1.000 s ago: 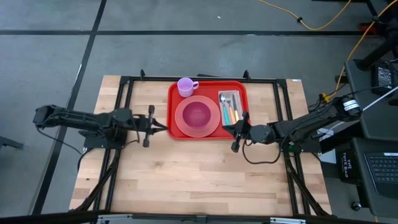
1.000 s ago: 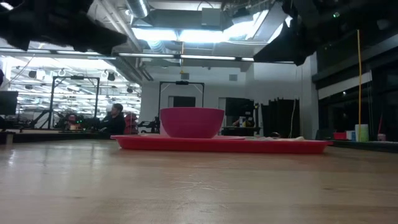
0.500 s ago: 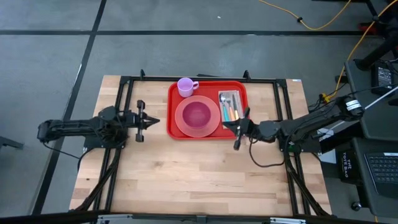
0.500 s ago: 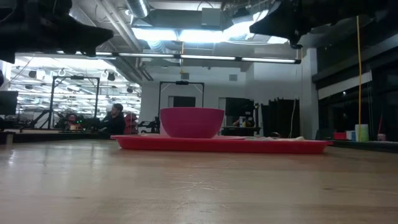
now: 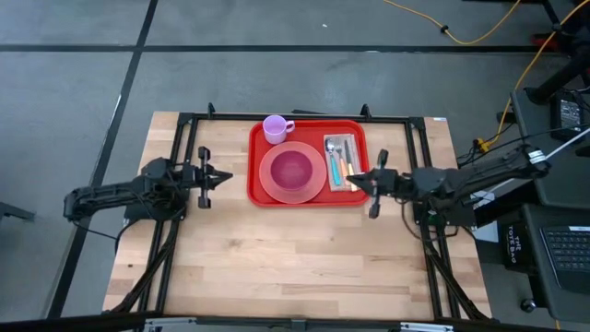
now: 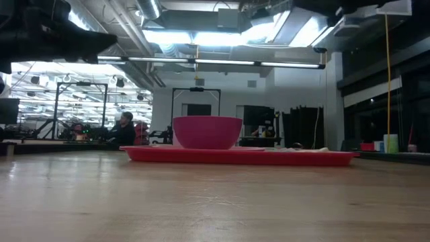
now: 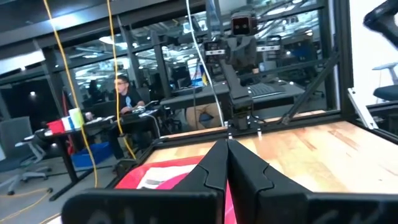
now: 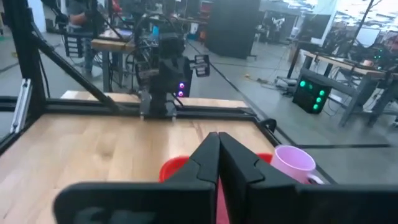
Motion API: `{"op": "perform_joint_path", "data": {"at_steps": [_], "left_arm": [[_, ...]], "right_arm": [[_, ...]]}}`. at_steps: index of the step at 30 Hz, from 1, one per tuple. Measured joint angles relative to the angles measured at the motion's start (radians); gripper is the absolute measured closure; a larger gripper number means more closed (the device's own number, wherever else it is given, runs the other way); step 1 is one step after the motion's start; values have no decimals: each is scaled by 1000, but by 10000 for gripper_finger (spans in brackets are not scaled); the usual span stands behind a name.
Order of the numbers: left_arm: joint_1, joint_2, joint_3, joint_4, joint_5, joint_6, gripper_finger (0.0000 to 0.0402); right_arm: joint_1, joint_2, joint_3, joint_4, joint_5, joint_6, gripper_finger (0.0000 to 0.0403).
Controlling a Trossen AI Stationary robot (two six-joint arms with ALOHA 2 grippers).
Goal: Set up tray
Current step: Return to Home Position
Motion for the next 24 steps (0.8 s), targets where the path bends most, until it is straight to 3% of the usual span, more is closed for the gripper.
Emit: {"op": "perform_joint_path", "data": {"at_steps": [7,14,19,24], "left_arm": [[26,-34,0,-30,5,-17,400],[56,-34,0,-28,-3,-24,401],[77,-34,0,-37,-4,-43,398],[94,-33,0,-103,-29,-51,401]], "right_arm": [[0,-164,0,-250,4,29,391],[0,-337,0,-340,6,-1,391],[0,-394,-8,-463,8,118,391],[0,-392,-172,-305,7,83,395]]}}
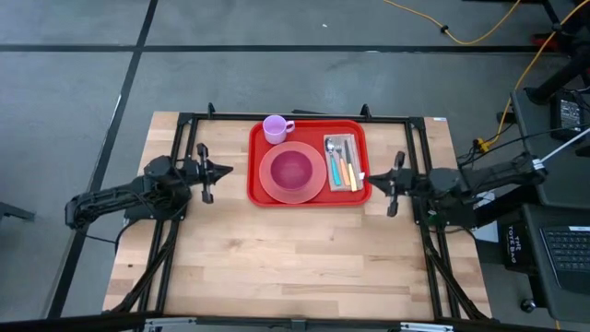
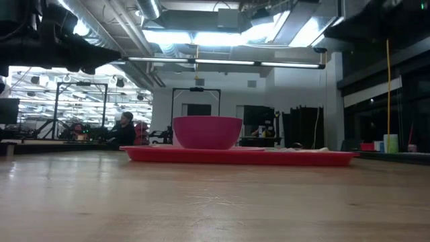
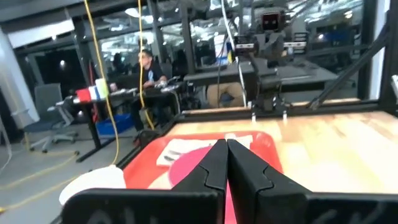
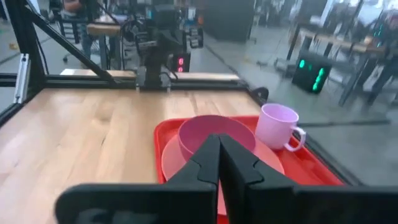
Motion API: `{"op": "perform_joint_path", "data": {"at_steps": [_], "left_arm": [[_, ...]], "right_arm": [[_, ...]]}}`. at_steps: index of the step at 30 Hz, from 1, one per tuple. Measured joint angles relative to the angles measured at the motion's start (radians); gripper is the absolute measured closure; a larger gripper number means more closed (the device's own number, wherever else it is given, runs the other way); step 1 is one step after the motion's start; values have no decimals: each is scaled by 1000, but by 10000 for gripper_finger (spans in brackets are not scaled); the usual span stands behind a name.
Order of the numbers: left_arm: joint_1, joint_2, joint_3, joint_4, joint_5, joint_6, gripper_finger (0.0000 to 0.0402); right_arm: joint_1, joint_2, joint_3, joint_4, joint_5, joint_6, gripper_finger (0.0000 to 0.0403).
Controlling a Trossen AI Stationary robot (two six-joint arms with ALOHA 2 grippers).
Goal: Set up tray
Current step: Return to Home Position
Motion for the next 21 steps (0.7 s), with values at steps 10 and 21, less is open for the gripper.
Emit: {"op": "perform_joint_path", "data": {"at_steps": [10,21], "left_arm": [[4,-5,0,-11,-91,20,400],[4,-5,0,-60,-151,8,400]], "right_arm": [[0,-142,-291,261,10,-29,396],[0,-319,-370,238,15,-97,394]]}}
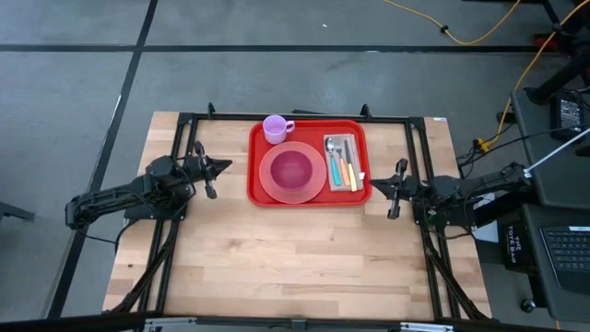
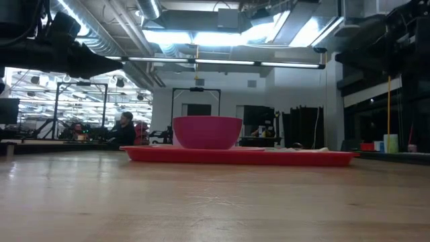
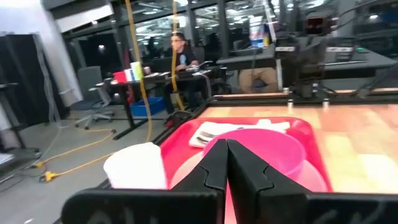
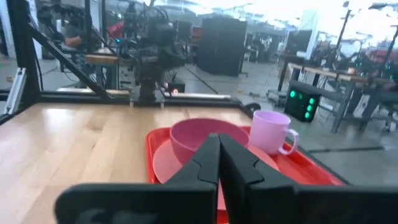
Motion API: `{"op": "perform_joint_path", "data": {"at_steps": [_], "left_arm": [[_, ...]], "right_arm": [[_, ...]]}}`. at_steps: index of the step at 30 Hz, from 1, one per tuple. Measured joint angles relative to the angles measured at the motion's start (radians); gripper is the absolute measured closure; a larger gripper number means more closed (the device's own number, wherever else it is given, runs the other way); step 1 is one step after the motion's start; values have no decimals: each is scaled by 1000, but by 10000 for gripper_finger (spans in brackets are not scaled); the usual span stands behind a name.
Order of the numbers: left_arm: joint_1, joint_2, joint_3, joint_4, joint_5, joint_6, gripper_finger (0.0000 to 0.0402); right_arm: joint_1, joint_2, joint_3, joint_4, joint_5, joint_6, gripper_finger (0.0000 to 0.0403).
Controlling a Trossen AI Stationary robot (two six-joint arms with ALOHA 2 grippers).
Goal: Set up tray
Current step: Return to Home Position
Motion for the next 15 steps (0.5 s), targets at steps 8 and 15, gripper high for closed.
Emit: {"op": "perform_joint_path", "data": {"at_steps": [8,15], "left_arm": [[0,0,0,0,-87,1,398],[0,0,0,0,-86,1,397]], "right_arm": [[0,-74,0,-31,-47,-15,391],[0,-74,0,-55,-52,6,373]]}}
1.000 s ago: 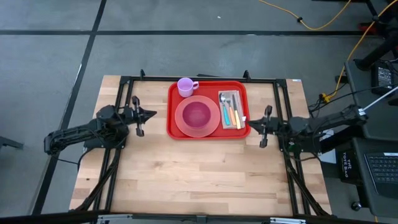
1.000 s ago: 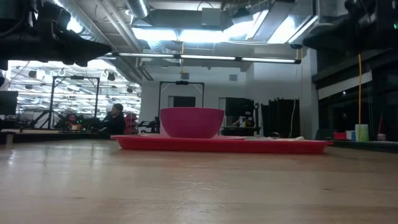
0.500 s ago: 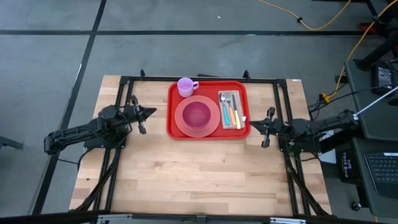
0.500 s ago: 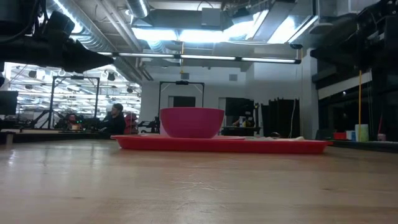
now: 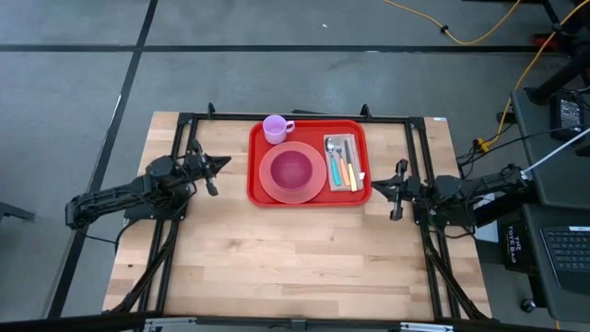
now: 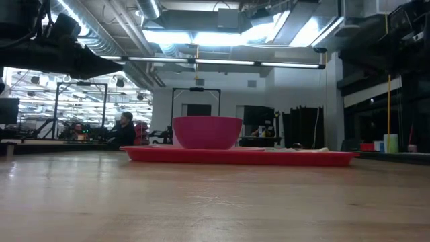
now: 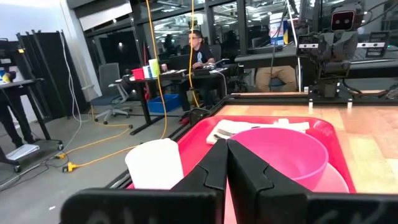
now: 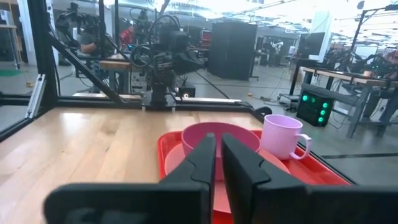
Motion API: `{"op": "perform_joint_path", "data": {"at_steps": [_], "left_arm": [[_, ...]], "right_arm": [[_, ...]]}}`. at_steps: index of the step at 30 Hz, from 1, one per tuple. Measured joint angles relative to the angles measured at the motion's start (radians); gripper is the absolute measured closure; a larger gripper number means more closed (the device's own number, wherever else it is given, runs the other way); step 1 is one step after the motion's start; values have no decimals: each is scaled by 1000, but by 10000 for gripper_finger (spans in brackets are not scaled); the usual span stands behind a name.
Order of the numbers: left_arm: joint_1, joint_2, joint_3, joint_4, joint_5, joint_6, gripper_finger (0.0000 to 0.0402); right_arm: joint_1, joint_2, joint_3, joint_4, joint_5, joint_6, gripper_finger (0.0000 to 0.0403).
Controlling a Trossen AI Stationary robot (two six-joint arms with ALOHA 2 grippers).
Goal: Set up tray
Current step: Return to Home Position
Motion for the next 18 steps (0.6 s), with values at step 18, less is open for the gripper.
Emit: {"op": "perform_joint_path", "data": {"at_steps": [18], "left_arm": [[0,0,0,0,0,-1,397]], "right_arm": [[0,0,0,3,0,84,370]]}}
